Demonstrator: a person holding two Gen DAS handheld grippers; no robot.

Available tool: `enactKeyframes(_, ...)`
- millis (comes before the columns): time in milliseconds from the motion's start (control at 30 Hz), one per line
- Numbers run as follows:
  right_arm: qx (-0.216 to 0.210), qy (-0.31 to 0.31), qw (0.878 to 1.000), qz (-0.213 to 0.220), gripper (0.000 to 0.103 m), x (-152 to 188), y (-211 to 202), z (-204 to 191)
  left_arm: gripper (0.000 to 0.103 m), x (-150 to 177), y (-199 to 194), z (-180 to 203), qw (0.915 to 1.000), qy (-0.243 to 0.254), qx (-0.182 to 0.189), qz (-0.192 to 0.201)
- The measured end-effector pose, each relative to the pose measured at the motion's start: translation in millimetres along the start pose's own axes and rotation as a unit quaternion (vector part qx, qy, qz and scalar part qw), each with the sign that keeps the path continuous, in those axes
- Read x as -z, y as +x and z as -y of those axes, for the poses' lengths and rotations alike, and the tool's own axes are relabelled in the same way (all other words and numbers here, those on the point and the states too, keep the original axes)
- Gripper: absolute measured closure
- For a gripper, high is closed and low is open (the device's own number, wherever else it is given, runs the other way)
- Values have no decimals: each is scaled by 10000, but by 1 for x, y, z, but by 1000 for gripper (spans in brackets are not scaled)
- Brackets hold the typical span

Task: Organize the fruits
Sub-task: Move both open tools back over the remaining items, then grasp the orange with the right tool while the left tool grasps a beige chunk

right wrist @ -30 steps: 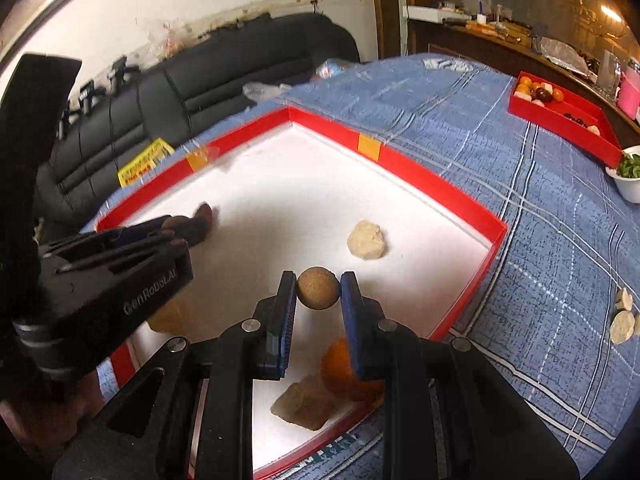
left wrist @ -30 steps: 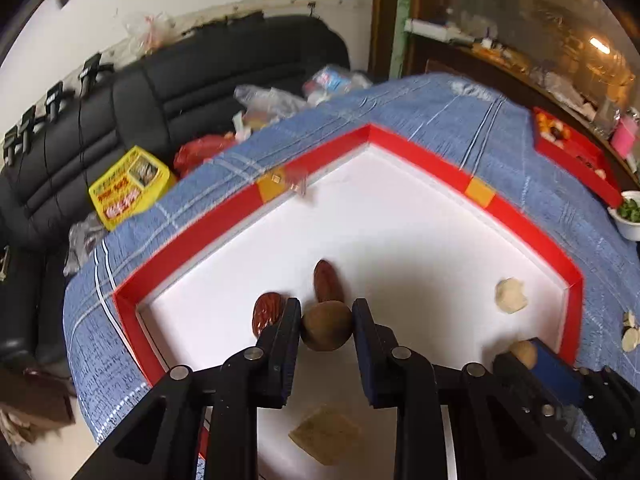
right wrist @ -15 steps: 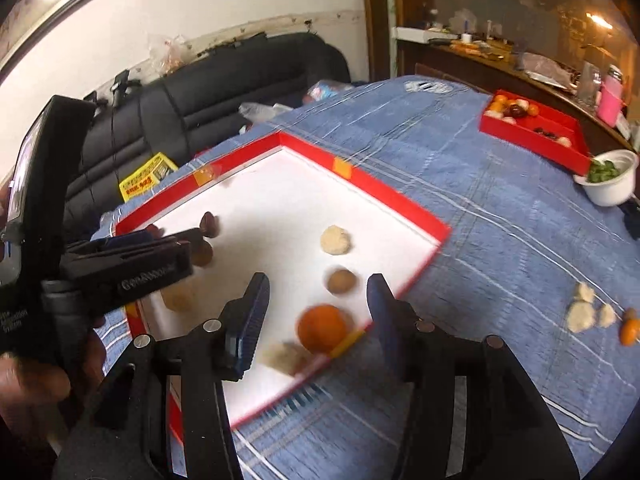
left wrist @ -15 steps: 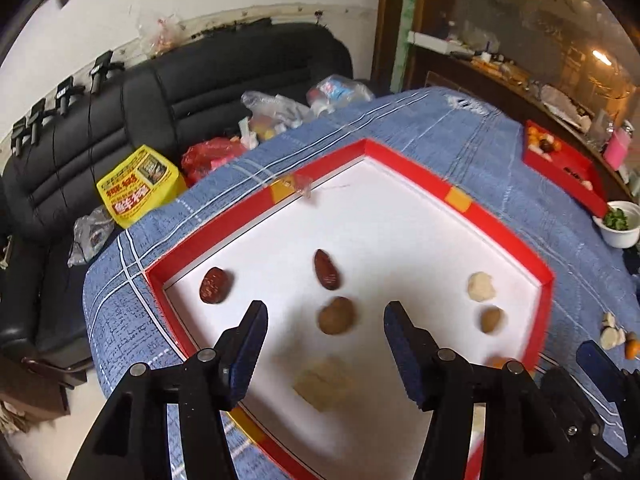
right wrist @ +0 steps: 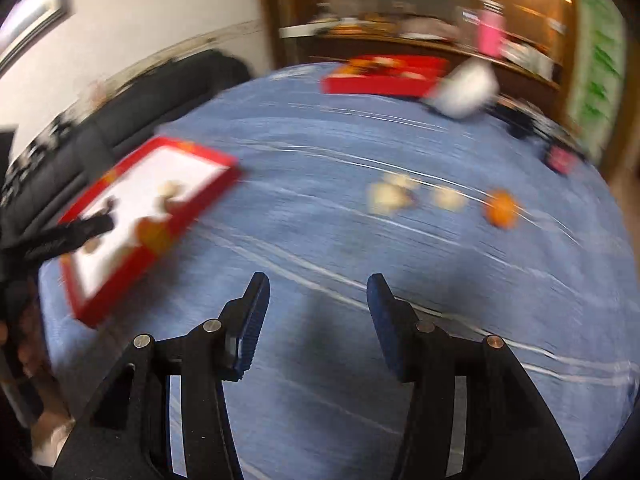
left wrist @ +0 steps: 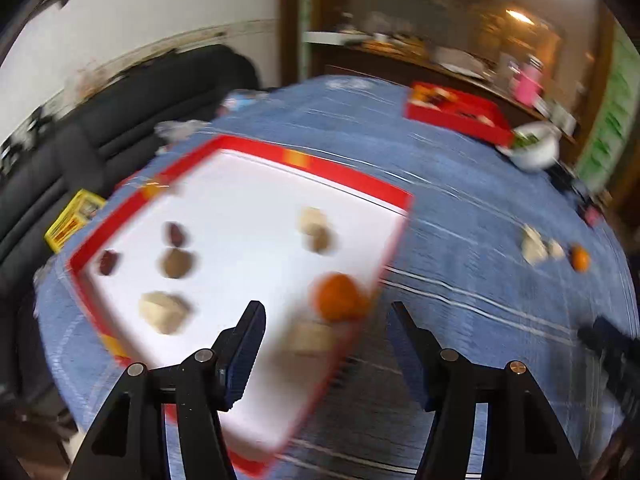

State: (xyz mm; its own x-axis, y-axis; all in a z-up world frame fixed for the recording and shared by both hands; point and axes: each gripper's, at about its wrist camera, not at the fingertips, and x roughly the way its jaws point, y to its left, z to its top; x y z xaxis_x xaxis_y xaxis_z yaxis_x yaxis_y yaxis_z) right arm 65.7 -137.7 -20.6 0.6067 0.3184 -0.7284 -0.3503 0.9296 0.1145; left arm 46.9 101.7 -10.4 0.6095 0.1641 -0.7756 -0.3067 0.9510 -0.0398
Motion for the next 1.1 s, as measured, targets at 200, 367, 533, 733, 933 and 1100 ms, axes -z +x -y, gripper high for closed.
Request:
enactKeyframes(200,691,970,9929,55,53,-7,4,94,42,4,16,57,9983,468,278,-192)
enactKeyframes(367,839,1060,9908,-81,53,-34,33,123,42,-3,28,92,9956,745,505,-243)
enactKeyframes(533,1049,932,9900,-149,53,-51,61,134,42,-10,41,122,9926,932,720,-298)
enactKeyframes(733,749,1009,9919,-165,72,-51,71,145,42,-21,58,156,9886,1033,1061,-289)
enactKeyframes(933,686,1216,9902,-15,72,-42,57,155,42,-31,84,202,9836,1250,1254,-335)
enactKeyframes(1100,550,1414,9884,65,72,-41,54,164,54,-34,97,221,9824,1368,1256,-197)
